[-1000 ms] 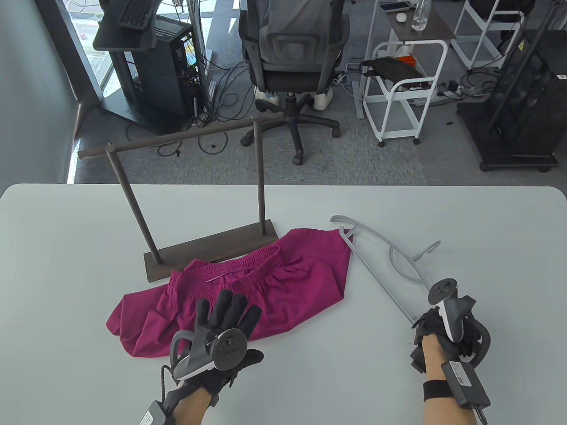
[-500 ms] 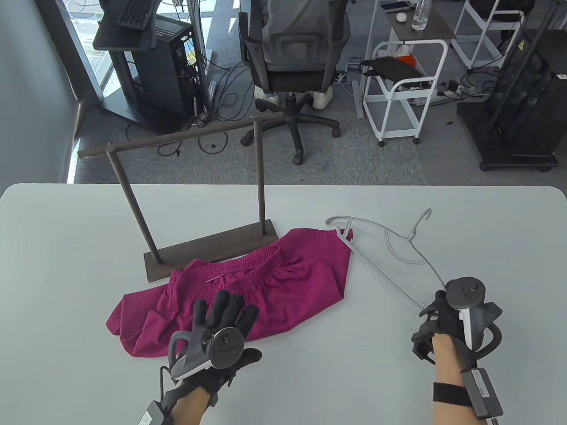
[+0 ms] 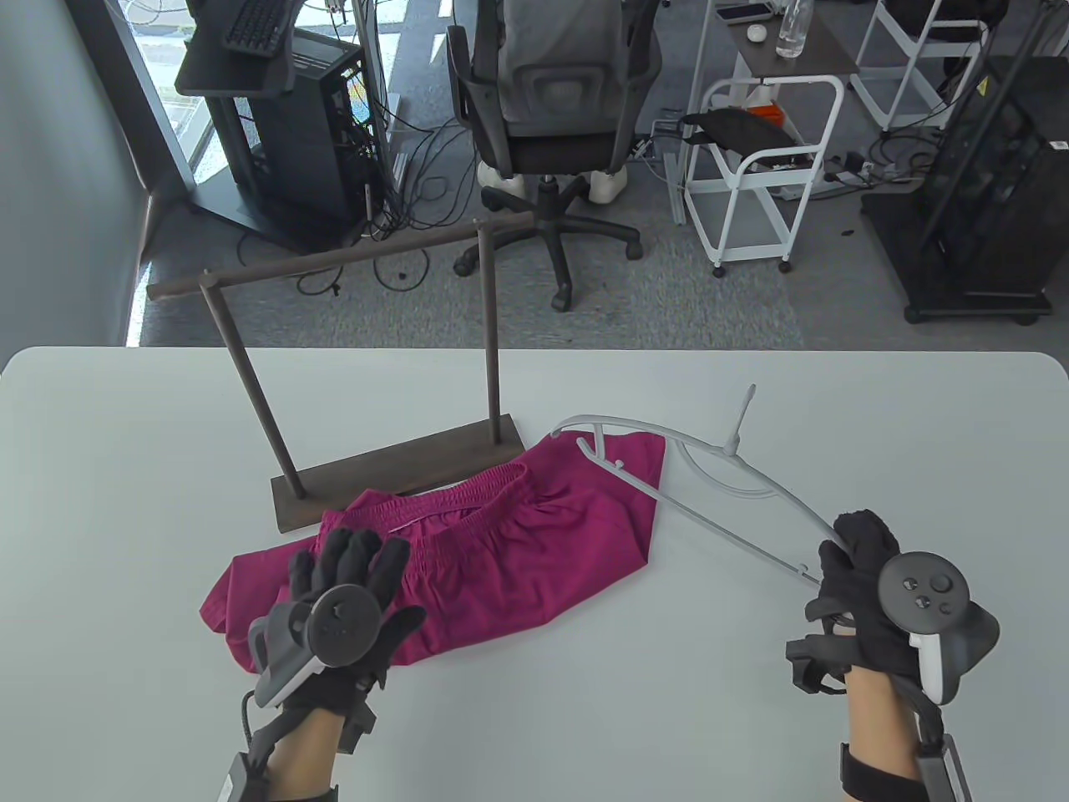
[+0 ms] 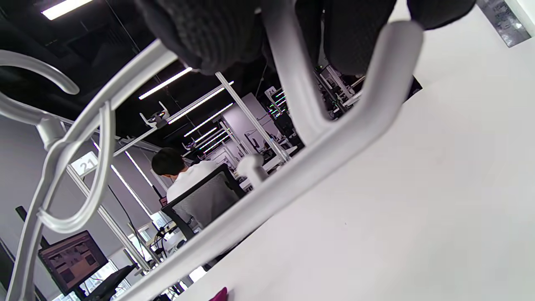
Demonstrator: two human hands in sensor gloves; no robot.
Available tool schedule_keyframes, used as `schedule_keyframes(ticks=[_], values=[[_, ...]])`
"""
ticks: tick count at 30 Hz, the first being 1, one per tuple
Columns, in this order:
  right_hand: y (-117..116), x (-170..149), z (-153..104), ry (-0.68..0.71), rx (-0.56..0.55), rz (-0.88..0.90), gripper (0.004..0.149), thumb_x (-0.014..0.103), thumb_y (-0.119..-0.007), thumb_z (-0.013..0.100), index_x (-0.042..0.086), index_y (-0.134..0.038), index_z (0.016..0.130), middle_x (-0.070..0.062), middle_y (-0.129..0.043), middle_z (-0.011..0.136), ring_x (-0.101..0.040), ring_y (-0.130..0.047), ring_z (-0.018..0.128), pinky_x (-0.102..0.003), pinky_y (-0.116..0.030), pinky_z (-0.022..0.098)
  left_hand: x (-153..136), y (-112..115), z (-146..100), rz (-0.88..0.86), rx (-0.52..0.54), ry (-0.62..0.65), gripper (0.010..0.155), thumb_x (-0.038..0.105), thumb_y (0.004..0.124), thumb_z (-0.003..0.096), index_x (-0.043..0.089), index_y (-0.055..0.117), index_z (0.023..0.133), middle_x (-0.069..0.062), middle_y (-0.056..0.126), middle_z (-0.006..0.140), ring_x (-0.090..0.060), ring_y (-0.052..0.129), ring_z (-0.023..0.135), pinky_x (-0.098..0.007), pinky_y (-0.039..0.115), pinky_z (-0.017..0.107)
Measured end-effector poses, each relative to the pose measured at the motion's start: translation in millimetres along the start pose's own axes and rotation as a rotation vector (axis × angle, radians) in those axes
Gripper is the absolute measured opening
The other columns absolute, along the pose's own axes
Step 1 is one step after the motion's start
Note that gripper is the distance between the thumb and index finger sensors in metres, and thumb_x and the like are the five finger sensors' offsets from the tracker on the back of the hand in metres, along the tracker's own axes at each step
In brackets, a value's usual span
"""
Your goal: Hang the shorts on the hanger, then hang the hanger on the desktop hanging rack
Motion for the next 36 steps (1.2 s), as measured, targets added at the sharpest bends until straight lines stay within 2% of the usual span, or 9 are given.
schedule_keyframes(ticks=[7, 11, 18, 22, 25, 27, 28, 32, 36], values=[[0.6, 11.4, -3.6, 0.071, 0.037, 0.029, 0.048, 0.033, -0.082, 0.043, 0.025, -0.072, 0.090, -0.008, -0.068, 0.106, -0.044, -0.073, 0.092, -0.073, -0.055, 0.069, -20.7, -13.6, 35.7, 0.187, -0.027, -0.102, 0.062, 0.042, 0.079, 0.0433, 0.037, 0.062, 0.102, -0.006, 0.063, 0.103, -0.034, 0.068, 0.096, -0.061, 0.043, 0.075], [-5.1, 16.4, -5.5, 0.107, 0.063, 0.030, 0.048, 0.033, -0.082, 0.043, 0.026, -0.072, 0.090, -0.008, -0.068, 0.106, -0.043, -0.073, 0.093, -0.073, -0.054, 0.069, -33.7, -4.0, 63.1, 0.243, -0.094, -0.149, 0.060, 0.037, 0.080, 0.0438, 0.038, 0.064, 0.101, -0.006, 0.065, 0.102, -0.034, 0.070, 0.095, -0.061, 0.044, 0.075], [-9.9, 28.9, -10.7, 0.176, 0.068, -0.008, 0.048, 0.033, -0.082, 0.043, 0.027, -0.072, 0.090, -0.007, -0.069, 0.106, -0.042, -0.073, 0.093, -0.074, -0.053, 0.070, -53.0, 36.1, 99.4, 0.358, -0.274, -0.238, 0.071, 0.041, 0.084, 0.0413, 0.041, 0.053, 0.106, -0.008, 0.059, 0.108, -0.036, 0.067, 0.099, -0.062, 0.044, 0.074], [-11.9, 29.8, -11.5, 0.180, 0.078, -0.008, 0.049, 0.033, -0.082, 0.043, 0.026, -0.072, 0.090, -0.008, -0.069, 0.106, -0.043, -0.073, 0.093, -0.074, -0.053, 0.069, -63.4, 55.8, 106.4, 0.368, -0.386, -0.284, 0.089, 0.043, 0.088, 0.0391, 0.042, 0.030, 0.107, -0.010, 0.051, 0.111, -0.037, 0.065, 0.100, -0.063, 0.043, 0.075], [-13.7, 29.7, -11.4, 0.182, 0.083, -0.019, 0.049, 0.033, -0.082, 0.043, 0.026, -0.072, 0.090, -0.007, -0.069, 0.106, -0.042, -0.074, 0.093, -0.074, -0.053, 0.069, -66.9, 61.8, 108.9, 0.390, -0.418, -0.291, 0.084, 0.039, 0.089, 0.0389, 0.039, 0.041, 0.108, -0.010, 0.059, 0.107, -0.036, 0.072, 0.095, -0.063, 0.045, 0.074], [-14.1, 29.2, -11.3, 0.181, 0.086, -0.023, 0.049, 0.033, -0.082, 0.043, 0.026, -0.072, 0.090, -0.007, -0.069, 0.106, -0.042, -0.074, 0.093, -0.075, -0.053, 0.069, -66.8, 61.0, 109.2, 0.400, -0.393, -0.283, 0.075, 0.036, 0.090, 0.0383, 0.034, 0.057, 0.106, -0.009, 0.063, 0.104, -0.035, 0.076, 0.092, -0.062, 0.047, 0.074], [-14.2, 28.6, -11.1, 0.179, 0.086, -0.024, 0.049, 0.033, -0.082, 0.043, 0.026, -0.072, 0.090, -0.007, -0.069, 0.106, -0.042, -0.074, 0.093, -0.075, -0.053, 0.069, -66.9, 61.0, 109.4, 0.401, -0.392, -0.280, 0.069, 0.035, 0.090, 0.0385, 0.039, 0.061, 0.101, -0.009, 0.064, 0.104, -0.035, 0.076, 0.091, -0.062, 0.047, 0.074], [-14.5, 23.3, -9.1, 0.161, 0.091, -0.008, 0.049, 0.033, -0.082, 0.043, 0.026, -0.072, 0.090, -0.007, -0.069, 0.106, -0.042, -0.074, 0.093, -0.075, -0.053, 0.069, -60.0, 46.6, 106.7, 0.380, -0.292, -0.252, 0.054, 0.030, 0.089, 0.0391, 0.036, 0.072, 0.090, -0.007, 0.071, 0.099, -0.033, 0.083, 0.086, -0.061, 0.052, 0.073], [-10.7, 21.5, -8.4, 0.160, 0.081, 0.003, 0.049, 0.033, -0.082, 0.043, 0.026, -0.072, 0.090, -0.007, -0.069, 0.106, -0.042, -0.074, 0.093, -0.074, -0.053, 0.069, -44.1, 20.0, 95.3, 0.268, -0.190, -0.202, 0.047, 0.031, 0.085, 0.0407, 0.035, 0.076, 0.087, -0.006, 0.071, 0.100, -0.033, 0.084, 0.087, -0.061, 0.051, 0.073]])
Point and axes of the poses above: the tracker on the back of each hand, its own x axis roughly to the thumb side, its own z axis roughly from the wrist to the fingertips, y = z × x, the point moved 4 cm from there along z, roughly from the wrist to the fingertips
